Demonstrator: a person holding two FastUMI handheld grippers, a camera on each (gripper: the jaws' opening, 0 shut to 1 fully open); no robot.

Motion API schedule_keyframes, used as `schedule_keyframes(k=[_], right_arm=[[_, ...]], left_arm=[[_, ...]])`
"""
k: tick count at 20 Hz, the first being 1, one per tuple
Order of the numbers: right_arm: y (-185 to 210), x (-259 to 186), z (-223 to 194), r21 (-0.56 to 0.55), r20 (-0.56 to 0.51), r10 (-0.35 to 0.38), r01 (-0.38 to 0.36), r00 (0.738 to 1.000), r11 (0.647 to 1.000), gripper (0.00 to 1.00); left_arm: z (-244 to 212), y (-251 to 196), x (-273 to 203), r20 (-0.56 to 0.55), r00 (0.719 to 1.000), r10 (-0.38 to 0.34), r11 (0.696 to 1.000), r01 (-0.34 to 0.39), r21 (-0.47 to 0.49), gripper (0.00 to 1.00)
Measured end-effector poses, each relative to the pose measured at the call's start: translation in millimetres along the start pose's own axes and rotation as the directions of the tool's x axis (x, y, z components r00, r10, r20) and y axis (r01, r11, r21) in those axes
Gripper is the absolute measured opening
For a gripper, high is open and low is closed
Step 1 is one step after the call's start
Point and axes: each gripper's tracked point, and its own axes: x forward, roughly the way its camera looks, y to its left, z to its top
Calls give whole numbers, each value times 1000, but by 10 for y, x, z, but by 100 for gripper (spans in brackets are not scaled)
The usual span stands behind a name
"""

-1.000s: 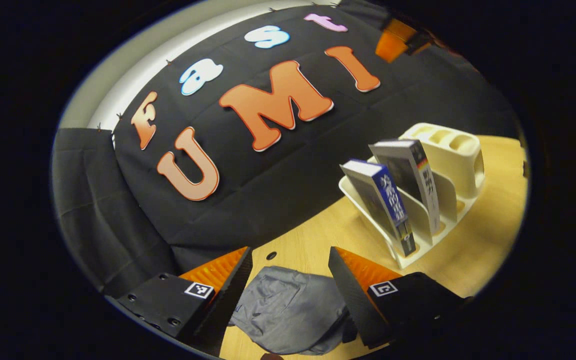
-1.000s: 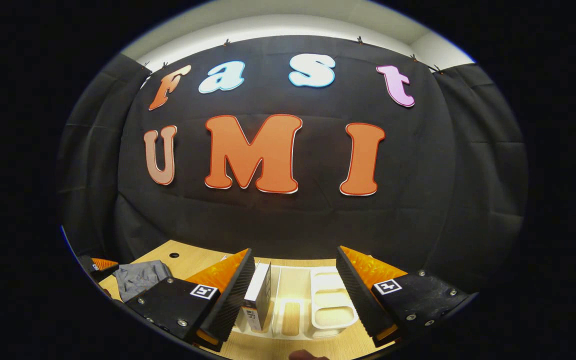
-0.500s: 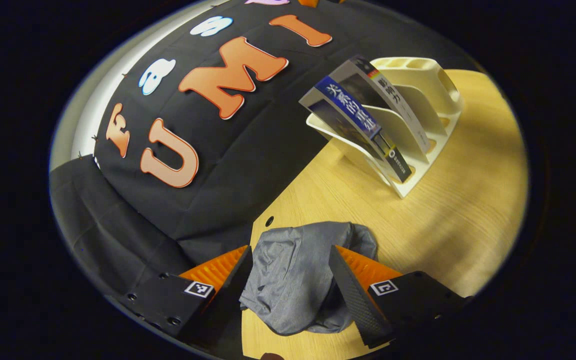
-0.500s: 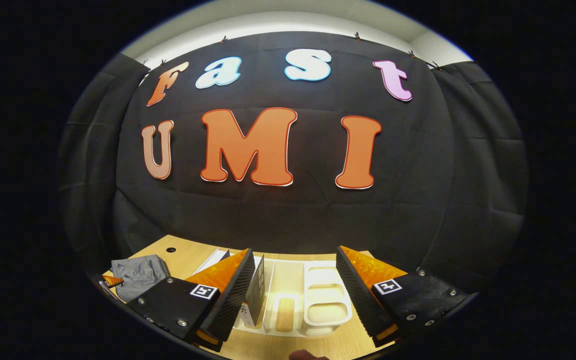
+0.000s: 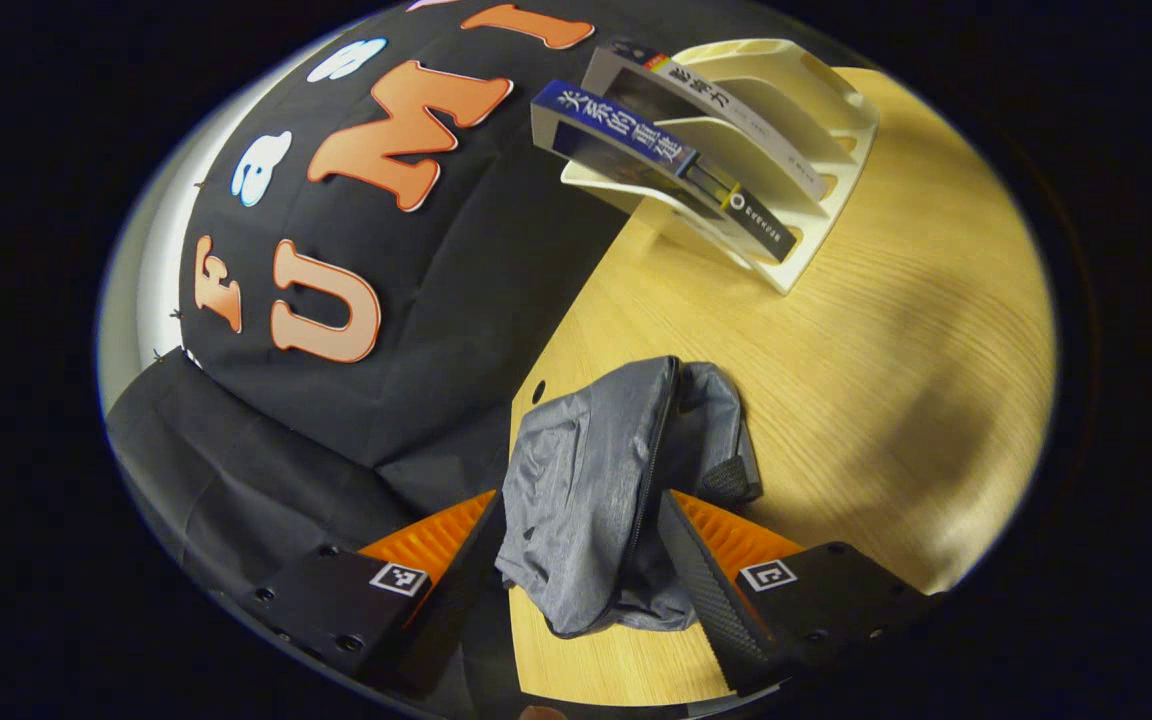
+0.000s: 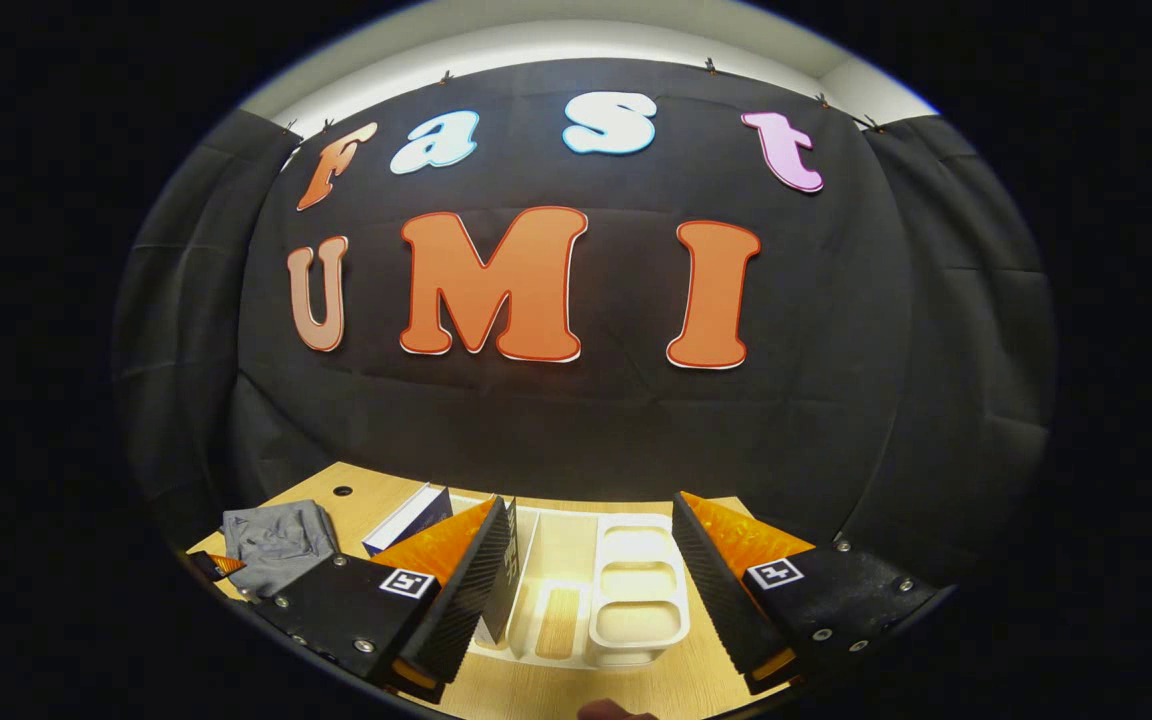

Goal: Open the schoolbag, grab two books from the bookshelf and put them into the schoolbag.

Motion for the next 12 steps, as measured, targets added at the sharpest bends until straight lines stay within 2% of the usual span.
schedule_keyframes(k=[3,5,8,12], right_arm=[[-46,-14,-24,-5,0,23,-23,1000,1000,97],[-86,-31,-20,-13,6,31,-31,1000,999,98],[-123,-72,-35,-4,3,42,-42,999,999,97],[-137,-102,-40,3,2,43,-43,999,999,98]], left_arm=[[45,155,6,-7,998,65,998,-65,22,96],[67,208,85,-4,997,78,996,-78,32,95],[5,162,236,-47,998,36,999,-35,22,94],[-32,209,490,-90,996,-11,1000,10,-12,85]])
